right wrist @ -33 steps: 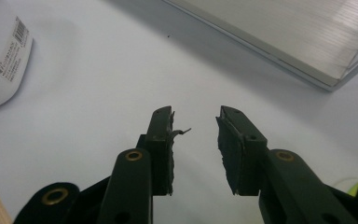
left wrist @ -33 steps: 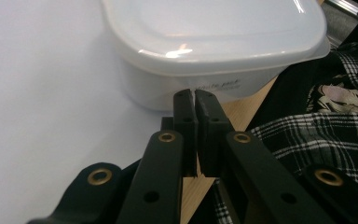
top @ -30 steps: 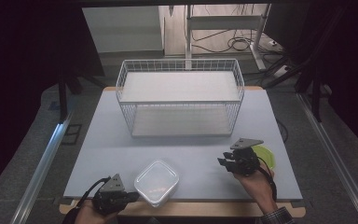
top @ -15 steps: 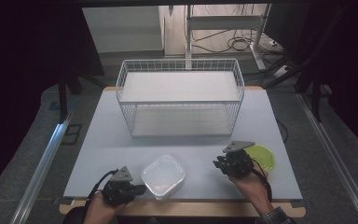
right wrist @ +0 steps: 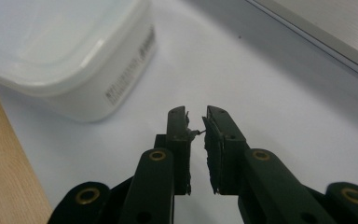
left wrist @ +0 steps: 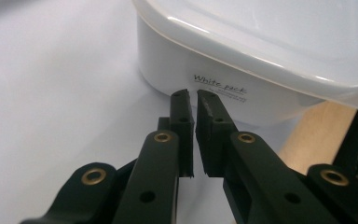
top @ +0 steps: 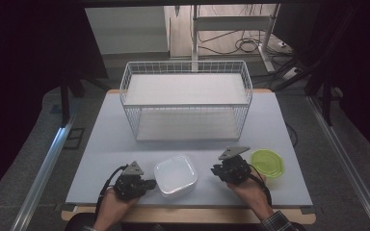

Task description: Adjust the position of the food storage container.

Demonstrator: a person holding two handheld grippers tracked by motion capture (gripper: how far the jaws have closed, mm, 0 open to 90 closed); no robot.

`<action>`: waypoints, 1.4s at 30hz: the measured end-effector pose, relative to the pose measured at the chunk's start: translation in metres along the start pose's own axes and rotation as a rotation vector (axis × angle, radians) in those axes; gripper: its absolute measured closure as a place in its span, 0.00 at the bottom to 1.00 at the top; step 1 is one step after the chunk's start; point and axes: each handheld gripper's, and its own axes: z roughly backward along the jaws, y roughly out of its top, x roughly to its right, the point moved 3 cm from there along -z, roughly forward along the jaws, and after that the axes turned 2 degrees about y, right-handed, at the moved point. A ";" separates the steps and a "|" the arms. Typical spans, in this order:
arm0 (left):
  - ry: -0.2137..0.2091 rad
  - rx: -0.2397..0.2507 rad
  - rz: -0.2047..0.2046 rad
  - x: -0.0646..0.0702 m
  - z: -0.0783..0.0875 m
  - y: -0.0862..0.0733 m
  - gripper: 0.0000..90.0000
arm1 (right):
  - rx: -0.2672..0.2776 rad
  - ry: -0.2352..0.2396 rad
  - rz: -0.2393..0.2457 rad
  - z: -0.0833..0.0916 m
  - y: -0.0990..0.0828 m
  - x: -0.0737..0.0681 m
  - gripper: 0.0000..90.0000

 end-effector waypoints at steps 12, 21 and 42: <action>0.013 0.022 -0.032 -0.005 -0.021 0.025 0.94 | 0.008 0.012 0.018 -0.018 0.009 -0.005 0.87; 0.013 0.040 -0.037 -0.006 -0.034 0.038 0.94 | 0.013 0.014 -0.017 -0.014 0.004 -0.001 0.87; 0.067 0.106 -0.063 -0.003 -0.012 0.037 0.52 | 0.058 -0.043 -0.025 0.005 -0.006 0.012 0.65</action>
